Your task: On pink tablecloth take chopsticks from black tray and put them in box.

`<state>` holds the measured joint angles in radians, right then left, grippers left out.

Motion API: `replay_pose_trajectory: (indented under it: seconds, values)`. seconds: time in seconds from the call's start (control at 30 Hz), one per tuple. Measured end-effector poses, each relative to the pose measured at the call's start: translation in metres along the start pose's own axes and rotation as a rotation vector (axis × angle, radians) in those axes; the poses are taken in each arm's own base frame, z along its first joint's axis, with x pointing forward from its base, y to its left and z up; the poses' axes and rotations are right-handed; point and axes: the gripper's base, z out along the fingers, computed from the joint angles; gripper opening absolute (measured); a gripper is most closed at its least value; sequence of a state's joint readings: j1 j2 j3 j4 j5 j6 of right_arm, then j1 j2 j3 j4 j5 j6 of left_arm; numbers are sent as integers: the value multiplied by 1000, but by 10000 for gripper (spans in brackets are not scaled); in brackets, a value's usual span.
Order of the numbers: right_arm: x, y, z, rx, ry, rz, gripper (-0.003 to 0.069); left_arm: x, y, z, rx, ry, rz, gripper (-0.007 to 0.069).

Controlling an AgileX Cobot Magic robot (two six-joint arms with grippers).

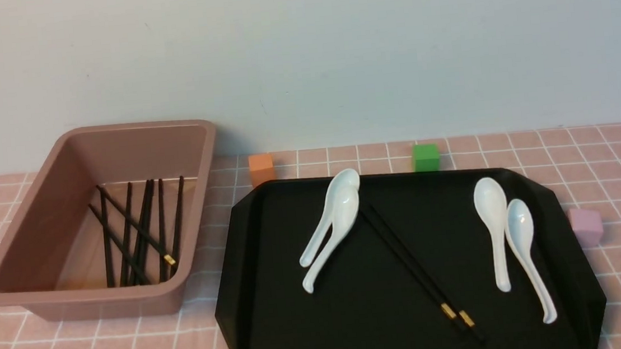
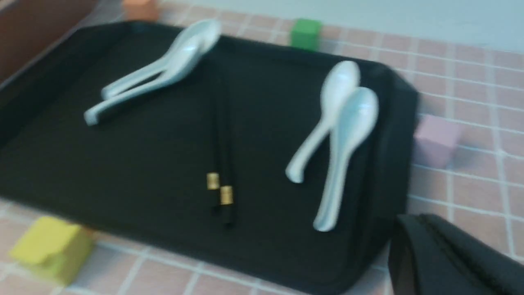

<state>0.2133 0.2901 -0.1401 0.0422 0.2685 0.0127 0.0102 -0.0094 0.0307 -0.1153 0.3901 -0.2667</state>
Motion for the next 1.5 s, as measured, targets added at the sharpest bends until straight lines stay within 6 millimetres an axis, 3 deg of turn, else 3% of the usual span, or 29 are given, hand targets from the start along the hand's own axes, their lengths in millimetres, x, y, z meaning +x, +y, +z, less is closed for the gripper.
replay_pose_trajectory:
  seconds: [0.13,0.3,1.5]
  values:
    - [34,-6,-2,51,-63,15,-13,0,0,0,0,0,0,238]
    - [48,-7,-9,79,-55,24,-13,0,0,0,0,0,0,238]
    - [49,-6,-11,78,-30,39,6,0,0,0,0,0,-1,239]
